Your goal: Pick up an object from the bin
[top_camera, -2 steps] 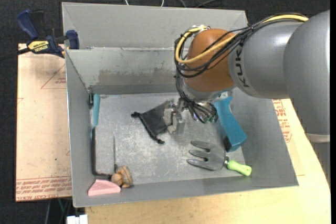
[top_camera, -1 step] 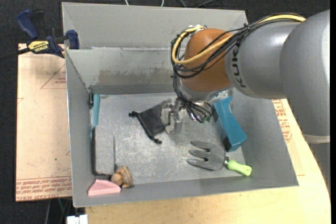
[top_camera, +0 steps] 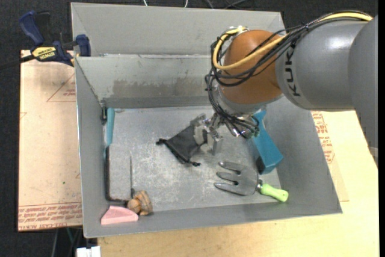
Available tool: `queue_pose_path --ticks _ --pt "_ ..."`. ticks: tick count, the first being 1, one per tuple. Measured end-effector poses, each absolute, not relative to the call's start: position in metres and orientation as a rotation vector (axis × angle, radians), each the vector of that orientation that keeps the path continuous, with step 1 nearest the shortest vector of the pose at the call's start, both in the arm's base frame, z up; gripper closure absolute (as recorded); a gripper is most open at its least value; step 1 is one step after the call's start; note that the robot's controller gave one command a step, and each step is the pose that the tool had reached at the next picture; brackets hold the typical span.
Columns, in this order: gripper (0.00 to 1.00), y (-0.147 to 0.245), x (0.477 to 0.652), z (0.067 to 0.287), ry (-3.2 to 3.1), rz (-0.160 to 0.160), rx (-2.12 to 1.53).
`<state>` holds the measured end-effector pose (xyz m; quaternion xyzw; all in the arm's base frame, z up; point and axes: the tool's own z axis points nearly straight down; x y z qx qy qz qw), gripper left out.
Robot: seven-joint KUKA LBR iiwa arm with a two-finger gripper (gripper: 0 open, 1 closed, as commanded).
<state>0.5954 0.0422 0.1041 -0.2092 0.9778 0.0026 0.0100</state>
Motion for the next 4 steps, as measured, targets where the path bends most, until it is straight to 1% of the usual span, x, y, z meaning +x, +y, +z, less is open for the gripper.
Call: queue_pose_path --ticks 1,2,3,4 --pt "1.0 0.053 0.609 0.084 3.061 0.008 -0.592" --pt "1.0 0.055 0.606 0.135 3.082 0.01 -0.509" --pt "1.0 0.06 0.609 0.123 3.066 0.01 -0.536" --pt "1.0 0.072 0.613 0.101 3.051 0.009 -0.654"
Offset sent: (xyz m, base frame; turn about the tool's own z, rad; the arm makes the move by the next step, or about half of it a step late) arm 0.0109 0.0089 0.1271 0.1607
